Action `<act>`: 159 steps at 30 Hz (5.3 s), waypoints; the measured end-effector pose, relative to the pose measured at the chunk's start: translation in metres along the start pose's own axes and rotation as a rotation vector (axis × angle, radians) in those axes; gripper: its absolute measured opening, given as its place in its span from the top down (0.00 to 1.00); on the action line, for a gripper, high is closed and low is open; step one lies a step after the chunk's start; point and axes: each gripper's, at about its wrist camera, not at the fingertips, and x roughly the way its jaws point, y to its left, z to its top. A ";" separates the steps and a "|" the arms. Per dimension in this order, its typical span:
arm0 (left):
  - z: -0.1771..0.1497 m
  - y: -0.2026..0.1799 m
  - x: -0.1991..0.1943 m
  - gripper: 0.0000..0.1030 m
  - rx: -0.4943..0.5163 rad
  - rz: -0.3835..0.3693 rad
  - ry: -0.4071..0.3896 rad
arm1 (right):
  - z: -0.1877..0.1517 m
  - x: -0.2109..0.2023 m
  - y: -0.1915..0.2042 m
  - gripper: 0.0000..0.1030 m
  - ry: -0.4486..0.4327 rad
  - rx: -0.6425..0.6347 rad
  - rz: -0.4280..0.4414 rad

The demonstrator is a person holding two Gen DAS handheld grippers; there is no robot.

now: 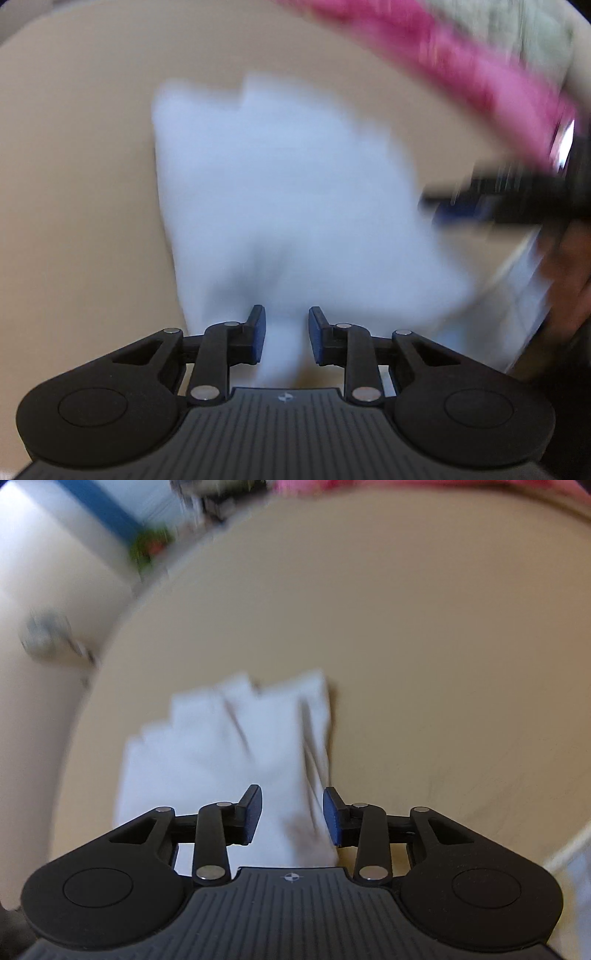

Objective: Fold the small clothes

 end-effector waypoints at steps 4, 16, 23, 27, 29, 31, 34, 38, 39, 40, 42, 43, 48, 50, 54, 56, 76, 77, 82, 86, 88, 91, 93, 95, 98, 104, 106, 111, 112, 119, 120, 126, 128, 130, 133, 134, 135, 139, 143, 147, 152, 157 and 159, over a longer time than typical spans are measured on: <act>-0.005 -0.011 -0.010 0.69 0.103 0.012 -0.027 | -0.009 0.019 0.005 0.59 0.093 -0.040 -0.122; 0.083 0.102 0.008 0.30 -0.349 -0.141 -0.139 | -0.004 0.025 0.023 0.49 0.057 -0.077 -0.086; 0.070 0.108 0.043 0.43 -0.463 -0.211 -0.146 | -0.005 0.030 0.023 0.50 0.058 -0.033 -0.069; 0.074 0.104 0.012 0.72 -0.415 -0.239 -0.178 | -0.008 0.028 0.028 0.75 0.031 -0.034 -0.028; 0.082 0.098 -0.018 0.72 -0.357 -0.203 -0.215 | -0.010 0.026 0.036 0.87 0.012 -0.049 -0.023; 0.089 0.104 -0.049 0.72 -0.337 -0.162 -0.259 | -0.013 0.028 0.045 0.91 0.012 -0.024 0.025; 0.091 0.134 -0.088 0.71 -0.317 -0.093 -0.287 | -0.021 0.035 0.076 0.92 -0.002 -0.027 0.142; 0.075 0.201 -0.120 0.49 -0.363 -0.017 -0.252 | -0.034 0.040 0.133 0.91 -0.064 -0.186 0.224; 0.067 0.216 -0.127 0.41 -0.381 0.030 -0.245 | -0.037 0.043 0.144 0.91 -0.071 -0.217 0.214; 0.059 0.230 -0.133 0.41 -0.393 0.077 -0.240 | -0.041 0.046 0.151 0.90 -0.076 -0.244 0.172; 0.040 0.247 -0.147 0.41 -0.391 0.136 -0.231 | -0.047 0.051 0.157 0.82 -0.063 -0.278 0.093; 0.030 0.249 -0.152 0.41 -0.384 0.153 -0.227 | -0.049 0.053 0.157 0.81 -0.042 -0.275 0.101; -0.017 0.223 -0.148 0.41 -0.313 0.087 -0.222 | -0.058 0.046 0.163 0.59 0.039 -0.304 0.235; -0.027 0.208 -0.130 0.41 -0.290 0.068 -0.213 | -0.064 0.043 0.170 0.50 0.047 -0.353 0.244; -0.031 0.192 -0.087 0.44 -0.278 0.110 -0.090 | -0.072 0.055 0.170 0.79 0.100 -0.428 0.116; -0.026 0.190 -0.087 0.44 -0.268 0.108 -0.099 | -0.068 0.050 0.163 0.89 0.077 -0.381 0.126; -0.055 0.176 -0.115 0.34 -0.201 0.281 -0.114 | -0.098 0.028 0.160 0.63 0.025 -0.485 -0.123; -0.060 0.170 -0.123 0.31 -0.182 0.306 -0.139 | -0.102 0.018 0.161 0.61 -0.026 -0.485 -0.164; -0.076 0.145 -0.170 0.16 -0.202 0.365 -0.284 | -0.123 -0.029 0.172 0.49 -0.179 -0.477 -0.109; -0.088 0.121 -0.197 0.07 -0.237 0.401 -0.333 | -0.157 -0.058 0.188 0.37 -0.277 -0.557 -0.099; -0.097 0.106 -0.206 0.07 -0.251 0.413 -0.363 | -0.174 -0.079 0.190 0.29 -0.320 -0.561 -0.073; -0.125 0.090 -0.216 0.07 -0.280 0.385 -0.390 | -0.192 -0.110 0.188 0.18 -0.352 -0.526 -0.037; -0.142 0.082 -0.212 0.07 -0.302 0.368 -0.413 | -0.204 -0.117 0.192 0.15 -0.352 -0.515 -0.027; -0.144 0.078 -0.203 0.07 -0.298 0.391 -0.377 | -0.210 -0.115 0.196 0.13 -0.352 -0.529 -0.031; -0.136 0.075 -0.202 0.07 -0.298 0.445 -0.416 | -0.215 -0.107 0.203 0.12 -0.351 -0.578 -0.062; -0.128 0.074 -0.190 0.07 -0.316 0.380 -0.381 | -0.206 -0.088 0.203 0.12 -0.300 -0.551 -0.068; -0.126 0.067 -0.188 0.07 -0.287 0.390 -0.391 | -0.206 -0.084 0.204 0.12 -0.294 -0.549 -0.072; -0.122 0.064 -0.180 0.07 -0.262 0.384 -0.399 | -0.203 -0.077 0.207 0.12 -0.281 -0.540 -0.063; -0.121 0.064 -0.179 0.07 -0.261 0.385 -0.396 | -0.204 -0.076 0.209 0.12 -0.281 -0.544 -0.059; -0.119 0.070 -0.176 0.06 -0.266 0.379 -0.388 | -0.204 -0.072 0.214 0.10 -0.280 -0.558 -0.052; -0.119 0.071 -0.176 0.06 -0.271 0.374 -0.387 | -0.204 -0.071 0.215 0.10 -0.279 -0.560 -0.051; -0.117 0.070 -0.174 0.01 -0.266 0.367 -0.389 | -0.205 -0.070 0.217 0.10 -0.275 -0.565 -0.051; -0.117 0.070 -0.174 0.01 -0.254 0.366 -0.394 | -0.206 -0.069 0.217 0.10 -0.272 -0.568 -0.055; -0.118 0.070 -0.173 0.01 -0.250 0.367 -0.392 | -0.206 -0.068 0.218 0.10 -0.269 -0.568 -0.056; -0.119 0.073 -0.173 0.01 -0.251 0.362 -0.390 | -0.206 -0.069 0.219 0.10 -0.269 -0.564 -0.049; -0.119 0.073 -0.175 0.01 -0.251 0.361 -0.395 | -0.206 -0.069 0.219 0.10 -0.270 -0.566 -0.046; -0.119 0.074 -0.176 0.01 -0.251 0.365 -0.399 | -0.206 -0.069 0.220 0.10 -0.269 -0.572 -0.046; -0.120 0.075 -0.177 0.01 -0.265 0.359 -0.409 | -0.209 -0.067 0.222 0.10 -0.270 -0.592 -0.059; -0.120 0.075 -0.178 0.01 -0.261 0.363 -0.408 | -0.209 -0.065 0.222 0.10 -0.263 -0.593 -0.066; -0.120 0.074 -0.177 0.01 -0.259 0.366 -0.404 | -0.209 -0.065 0.223 0.10 -0.264 -0.591 -0.068; -0.120 0.075 -0.179 0.01 -0.260 0.364 -0.408 | -0.209 -0.064 0.224 0.10 -0.262 -0.591 -0.069; -0.121 0.076 -0.180 0.01 -0.261 0.360 -0.412 | -0.209 -0.063 0.225 0.10 -0.263 -0.594 -0.070; -0.121 0.077 -0.180 0.01 -0.261 0.360 -0.410 | -0.210 -0.063 0.226 0.10 -0.266 -0.597 -0.071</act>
